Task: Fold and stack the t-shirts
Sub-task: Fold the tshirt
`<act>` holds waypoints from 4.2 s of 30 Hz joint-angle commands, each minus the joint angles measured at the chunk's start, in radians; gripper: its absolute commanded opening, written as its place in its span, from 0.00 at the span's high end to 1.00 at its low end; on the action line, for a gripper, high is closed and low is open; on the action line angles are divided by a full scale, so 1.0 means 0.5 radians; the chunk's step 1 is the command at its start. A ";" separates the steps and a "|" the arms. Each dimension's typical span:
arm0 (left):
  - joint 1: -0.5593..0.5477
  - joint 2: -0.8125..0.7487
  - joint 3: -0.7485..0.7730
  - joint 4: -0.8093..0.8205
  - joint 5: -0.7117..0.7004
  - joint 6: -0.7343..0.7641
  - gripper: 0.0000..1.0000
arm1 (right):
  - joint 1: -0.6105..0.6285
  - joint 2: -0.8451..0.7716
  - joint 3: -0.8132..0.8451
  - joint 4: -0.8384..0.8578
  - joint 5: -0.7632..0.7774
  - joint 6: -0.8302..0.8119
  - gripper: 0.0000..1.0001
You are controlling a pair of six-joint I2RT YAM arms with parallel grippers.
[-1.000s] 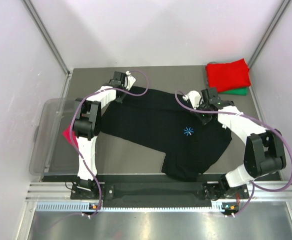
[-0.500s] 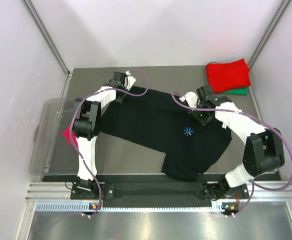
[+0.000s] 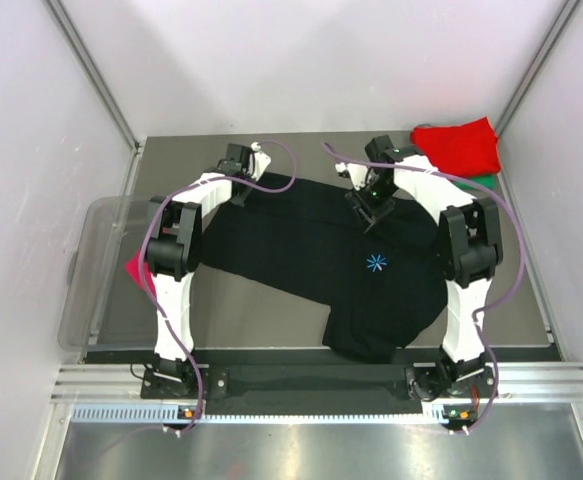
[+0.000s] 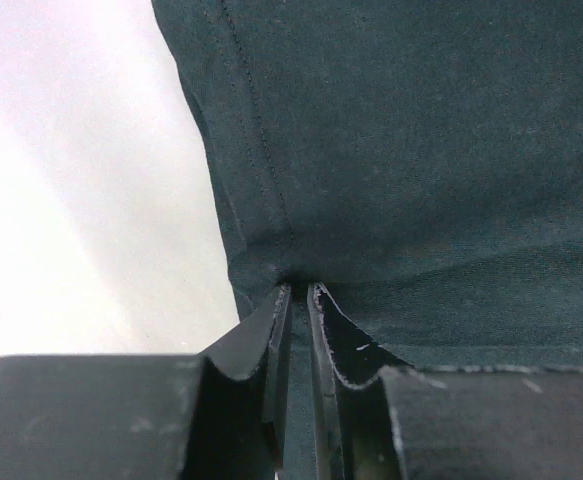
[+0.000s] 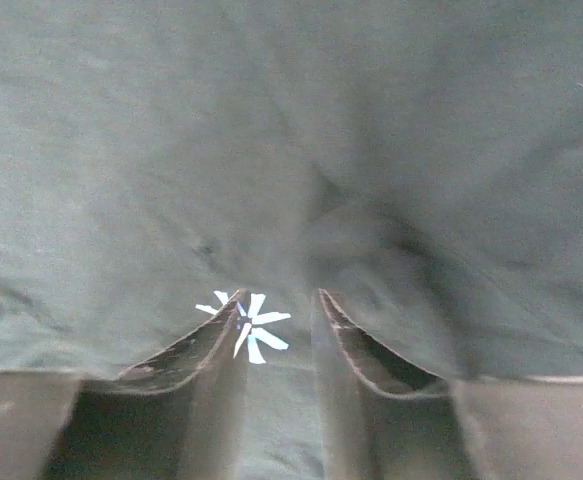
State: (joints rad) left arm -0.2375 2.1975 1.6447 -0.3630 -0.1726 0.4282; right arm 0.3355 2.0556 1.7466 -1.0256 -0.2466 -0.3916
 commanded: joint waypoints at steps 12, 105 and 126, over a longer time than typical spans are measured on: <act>0.015 -0.075 -0.068 -0.035 0.014 -0.004 0.82 | -0.493 -0.607 -0.663 -0.096 -0.277 -0.161 0.53; 0.012 -0.051 -0.136 -0.007 0.008 0.012 0.83 | -0.318 -0.685 -0.935 0.097 -0.488 -0.585 0.64; 0.012 -0.023 -0.142 -0.001 0.002 0.015 0.83 | -0.110 -0.362 -0.867 0.450 -0.387 -0.420 0.55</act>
State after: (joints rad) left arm -0.2375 2.1815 1.6070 -0.3244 -0.1734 0.4397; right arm 0.2630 1.8717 1.2785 -0.8604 -0.4541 -0.6224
